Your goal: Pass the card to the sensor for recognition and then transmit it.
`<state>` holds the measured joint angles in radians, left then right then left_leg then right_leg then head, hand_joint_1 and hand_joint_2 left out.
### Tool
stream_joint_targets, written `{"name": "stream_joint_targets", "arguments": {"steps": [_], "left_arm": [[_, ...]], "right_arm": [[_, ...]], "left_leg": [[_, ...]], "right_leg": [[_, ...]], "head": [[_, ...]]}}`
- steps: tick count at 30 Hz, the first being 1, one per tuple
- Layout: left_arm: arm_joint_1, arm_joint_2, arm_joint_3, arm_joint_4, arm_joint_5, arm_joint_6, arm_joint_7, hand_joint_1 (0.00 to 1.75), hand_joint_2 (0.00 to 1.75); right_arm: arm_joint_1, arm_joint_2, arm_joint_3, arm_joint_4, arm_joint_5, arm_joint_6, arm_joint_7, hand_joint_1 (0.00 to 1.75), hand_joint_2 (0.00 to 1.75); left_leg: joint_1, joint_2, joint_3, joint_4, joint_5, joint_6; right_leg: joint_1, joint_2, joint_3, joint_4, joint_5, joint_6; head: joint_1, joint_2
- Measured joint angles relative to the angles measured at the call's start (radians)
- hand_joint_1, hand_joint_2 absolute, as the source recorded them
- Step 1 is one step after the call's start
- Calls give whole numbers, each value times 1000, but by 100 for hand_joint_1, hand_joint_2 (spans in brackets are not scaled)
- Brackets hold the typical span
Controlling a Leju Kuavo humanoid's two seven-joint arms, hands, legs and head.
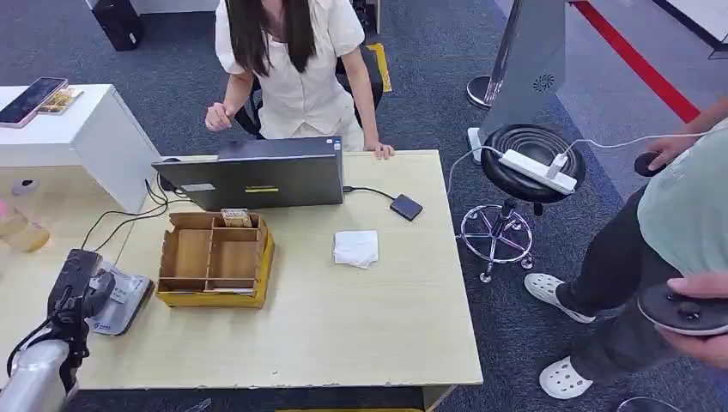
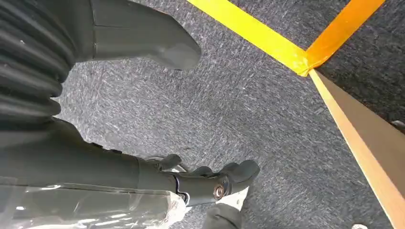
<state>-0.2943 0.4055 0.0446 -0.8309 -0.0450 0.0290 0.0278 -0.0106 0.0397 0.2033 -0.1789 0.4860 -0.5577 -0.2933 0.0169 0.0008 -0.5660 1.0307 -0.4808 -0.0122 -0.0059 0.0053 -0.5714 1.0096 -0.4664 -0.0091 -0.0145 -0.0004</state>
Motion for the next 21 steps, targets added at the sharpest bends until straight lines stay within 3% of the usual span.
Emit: {"name": "stream_joint_targets", "arguments": {"steps": [10, 21], "left_arm": [[-14, -10, 0, 19, -109, 47, 0, 175, 175], [-30, -18, 0, 47, -138, 56, 0, 175, 175]], "right_arm": [[0, 0, -7, 0, -3, 0, -13, 0, 175], [-1, 1, -7, 0, -4, 1, -20, 0, 175]], "left_leg": [[0, 0, 0, 0, 0, 0], [0, 0, 1, 0, 1, 0]], "right_leg": [[0, 0, 0, 0, 1, -1], [0, 0, 0, 0, 1, -2]], "head": [[0, 0], [0, 0]]}}
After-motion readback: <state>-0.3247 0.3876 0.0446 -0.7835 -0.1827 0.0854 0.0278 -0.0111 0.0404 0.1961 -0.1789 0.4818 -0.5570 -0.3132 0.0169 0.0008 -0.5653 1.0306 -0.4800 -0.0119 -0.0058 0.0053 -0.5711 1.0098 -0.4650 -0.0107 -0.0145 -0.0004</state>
